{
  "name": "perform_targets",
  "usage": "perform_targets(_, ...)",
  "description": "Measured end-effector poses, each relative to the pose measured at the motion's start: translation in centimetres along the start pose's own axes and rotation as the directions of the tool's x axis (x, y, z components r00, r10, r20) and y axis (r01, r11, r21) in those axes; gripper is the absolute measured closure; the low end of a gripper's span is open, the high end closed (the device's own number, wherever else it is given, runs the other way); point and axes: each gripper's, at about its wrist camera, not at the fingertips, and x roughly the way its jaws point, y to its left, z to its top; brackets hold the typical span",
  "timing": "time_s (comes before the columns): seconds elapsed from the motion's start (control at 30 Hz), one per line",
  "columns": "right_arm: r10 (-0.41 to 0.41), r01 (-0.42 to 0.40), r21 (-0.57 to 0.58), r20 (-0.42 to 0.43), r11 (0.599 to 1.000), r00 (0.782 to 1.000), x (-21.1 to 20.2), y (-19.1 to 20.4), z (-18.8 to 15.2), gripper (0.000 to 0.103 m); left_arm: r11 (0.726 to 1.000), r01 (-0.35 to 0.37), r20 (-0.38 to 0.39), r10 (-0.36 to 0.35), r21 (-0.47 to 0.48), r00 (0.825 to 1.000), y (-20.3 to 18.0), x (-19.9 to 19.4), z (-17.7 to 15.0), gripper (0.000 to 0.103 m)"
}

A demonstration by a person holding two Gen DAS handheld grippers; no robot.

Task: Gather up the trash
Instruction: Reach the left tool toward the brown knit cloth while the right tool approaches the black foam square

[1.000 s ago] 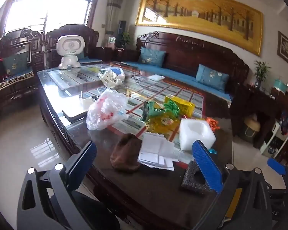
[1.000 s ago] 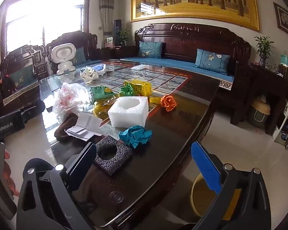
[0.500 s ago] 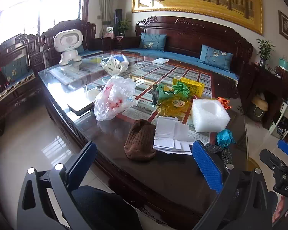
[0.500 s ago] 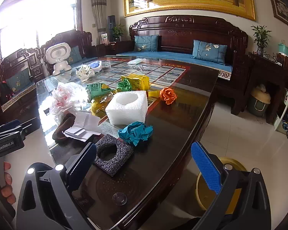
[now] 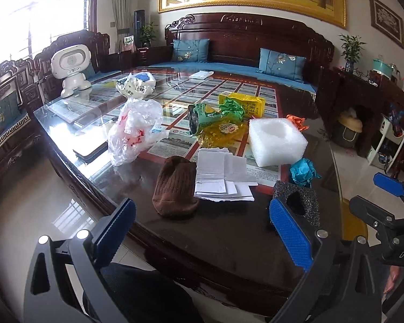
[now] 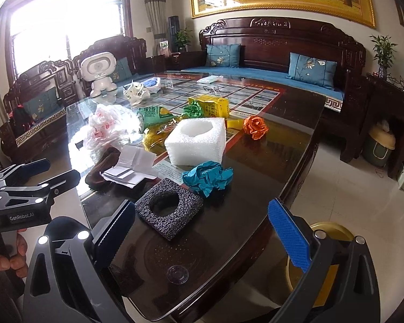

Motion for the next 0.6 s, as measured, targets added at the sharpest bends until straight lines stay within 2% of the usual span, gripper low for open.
perform_targets(0.17,0.013,-0.013,-0.004,-0.034,1.0,0.999,1.3,0.2,0.0,0.008,0.997,0.032,-0.031,-0.035,-0.067,0.999,1.3,1.4,0.4,0.004)
perform_targets(0.3,0.021,-0.022,-0.031,-0.052,0.999,0.998,2.1,0.4,0.0,0.008,0.998,0.023,-0.041,-0.026,-0.067,0.999,1.7,2.3,0.3,0.004)
perform_targets(0.43,0.065,-0.068,-0.045,-0.08,0.997,0.995,3.3,0.7,-0.2,0.008,0.995,0.034,-0.03,-0.037,-0.09,0.999,2.8,2.8,0.1,0.004)
perform_targets(0.6,0.095,-0.107,-0.094,-0.122,0.99,0.988,5.5,2.2,-0.1,0.008,0.996,0.038,-0.056,-0.042,-0.081,0.998,3.8,3.7,0.0,0.004)
